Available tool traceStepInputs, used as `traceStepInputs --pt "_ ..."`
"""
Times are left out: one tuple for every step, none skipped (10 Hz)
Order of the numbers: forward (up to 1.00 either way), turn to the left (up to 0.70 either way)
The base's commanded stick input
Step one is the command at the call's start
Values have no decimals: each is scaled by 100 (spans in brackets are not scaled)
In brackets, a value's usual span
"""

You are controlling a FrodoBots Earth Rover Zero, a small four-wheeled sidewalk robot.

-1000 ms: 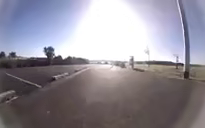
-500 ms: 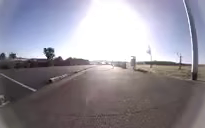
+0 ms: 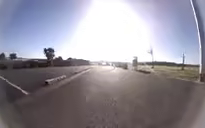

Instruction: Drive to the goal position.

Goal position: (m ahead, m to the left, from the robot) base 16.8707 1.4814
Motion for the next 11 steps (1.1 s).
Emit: traceStepInputs --pt "70 0" --pt "70 0" --pt "70 0" --pt "70 0" --pt "70 0" --pt "70 0" --pt "70 0" --pt "70 0" --pt "70 0" --pt "70 0" --pt "70 0"
